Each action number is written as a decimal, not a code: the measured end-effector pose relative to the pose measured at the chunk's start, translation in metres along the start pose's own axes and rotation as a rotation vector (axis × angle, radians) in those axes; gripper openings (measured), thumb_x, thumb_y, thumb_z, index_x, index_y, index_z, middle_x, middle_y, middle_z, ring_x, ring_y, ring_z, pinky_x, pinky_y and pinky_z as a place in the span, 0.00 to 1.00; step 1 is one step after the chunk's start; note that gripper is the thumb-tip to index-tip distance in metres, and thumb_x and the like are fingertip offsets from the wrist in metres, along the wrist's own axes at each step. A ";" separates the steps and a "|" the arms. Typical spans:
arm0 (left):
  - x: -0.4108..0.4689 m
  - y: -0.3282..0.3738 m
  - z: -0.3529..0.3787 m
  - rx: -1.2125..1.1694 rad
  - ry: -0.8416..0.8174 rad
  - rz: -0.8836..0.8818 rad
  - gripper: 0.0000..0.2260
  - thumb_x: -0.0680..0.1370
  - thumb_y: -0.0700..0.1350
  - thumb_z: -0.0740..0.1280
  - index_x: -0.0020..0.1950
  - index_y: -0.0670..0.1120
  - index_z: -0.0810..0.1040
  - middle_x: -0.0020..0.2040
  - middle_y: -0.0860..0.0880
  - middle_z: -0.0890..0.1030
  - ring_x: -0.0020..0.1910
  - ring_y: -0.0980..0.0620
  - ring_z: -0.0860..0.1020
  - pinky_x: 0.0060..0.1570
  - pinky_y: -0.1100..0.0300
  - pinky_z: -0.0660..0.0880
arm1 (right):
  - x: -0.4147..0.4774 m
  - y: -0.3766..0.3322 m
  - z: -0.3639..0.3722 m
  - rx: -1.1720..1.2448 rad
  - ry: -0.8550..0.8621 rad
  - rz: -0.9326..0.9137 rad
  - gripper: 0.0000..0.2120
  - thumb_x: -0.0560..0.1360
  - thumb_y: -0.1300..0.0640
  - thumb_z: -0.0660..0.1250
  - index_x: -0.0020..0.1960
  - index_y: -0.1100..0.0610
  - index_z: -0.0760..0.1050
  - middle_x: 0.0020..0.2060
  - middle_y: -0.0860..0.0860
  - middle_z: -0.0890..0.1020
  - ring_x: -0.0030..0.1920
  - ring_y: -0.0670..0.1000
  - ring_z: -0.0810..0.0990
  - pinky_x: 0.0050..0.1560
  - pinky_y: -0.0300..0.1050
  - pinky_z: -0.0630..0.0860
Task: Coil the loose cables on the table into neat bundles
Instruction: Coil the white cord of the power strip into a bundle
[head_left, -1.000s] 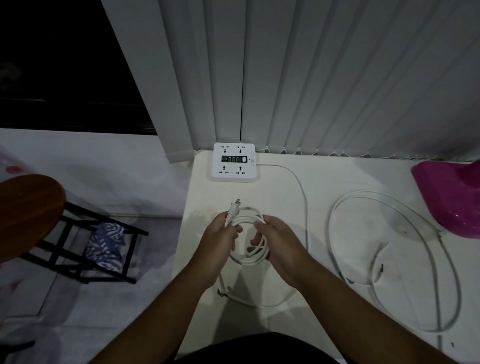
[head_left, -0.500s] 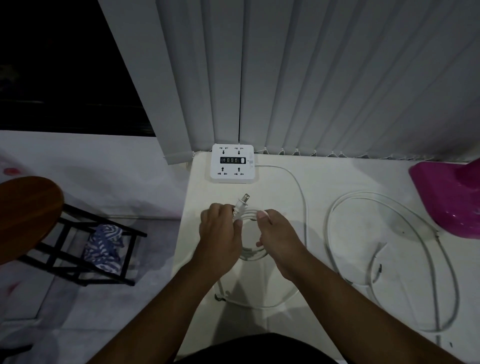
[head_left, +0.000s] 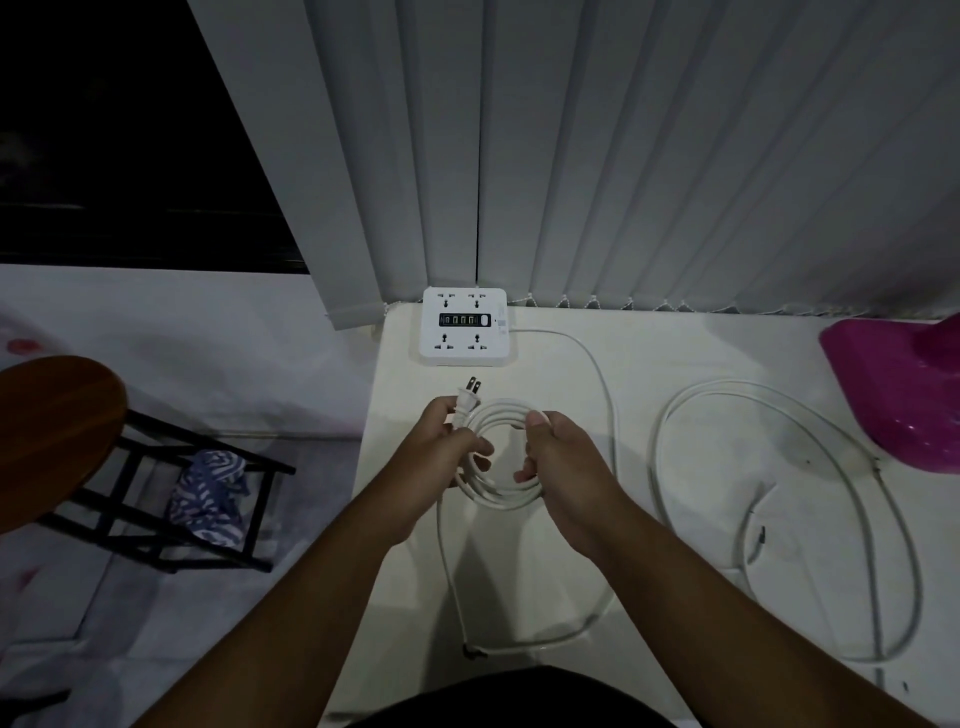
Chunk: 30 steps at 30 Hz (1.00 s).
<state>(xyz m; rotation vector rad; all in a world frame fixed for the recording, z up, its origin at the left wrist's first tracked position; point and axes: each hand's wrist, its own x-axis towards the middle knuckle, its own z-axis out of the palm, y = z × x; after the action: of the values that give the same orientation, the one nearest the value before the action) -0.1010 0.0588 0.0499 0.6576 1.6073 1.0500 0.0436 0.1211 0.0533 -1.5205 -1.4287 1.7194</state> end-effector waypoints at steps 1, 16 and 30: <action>0.001 0.001 0.001 0.005 -0.012 -0.001 0.17 0.71 0.44 0.64 0.60 0.55 0.75 0.46 0.48 0.85 0.45 0.51 0.86 0.40 0.58 0.76 | -0.001 0.001 0.000 0.015 -0.005 0.002 0.14 0.85 0.50 0.55 0.44 0.50 0.72 0.34 0.50 0.75 0.32 0.48 0.76 0.39 0.43 0.71; 0.002 0.004 0.011 -0.075 0.012 -0.068 0.25 0.77 0.35 0.52 0.69 0.58 0.66 0.38 0.44 0.77 0.24 0.58 0.73 0.25 0.61 0.70 | 0.002 -0.005 -0.002 0.014 -0.223 -0.064 0.21 0.76 0.45 0.70 0.68 0.37 0.71 0.53 0.53 0.84 0.40 0.50 0.80 0.36 0.43 0.77; -0.009 -0.012 -0.002 -0.561 -0.091 -0.239 0.09 0.74 0.37 0.58 0.50 0.41 0.76 0.31 0.48 0.72 0.33 0.48 0.78 0.45 0.52 0.72 | 0.000 -0.003 0.003 0.402 -0.070 0.020 0.09 0.83 0.55 0.63 0.61 0.58 0.73 0.45 0.53 0.82 0.39 0.49 0.80 0.40 0.46 0.78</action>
<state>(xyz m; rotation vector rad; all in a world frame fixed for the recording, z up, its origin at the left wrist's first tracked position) -0.0987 0.0452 0.0440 0.1292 1.1953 1.1987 0.0397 0.1209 0.0553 -1.2692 -1.0182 1.9448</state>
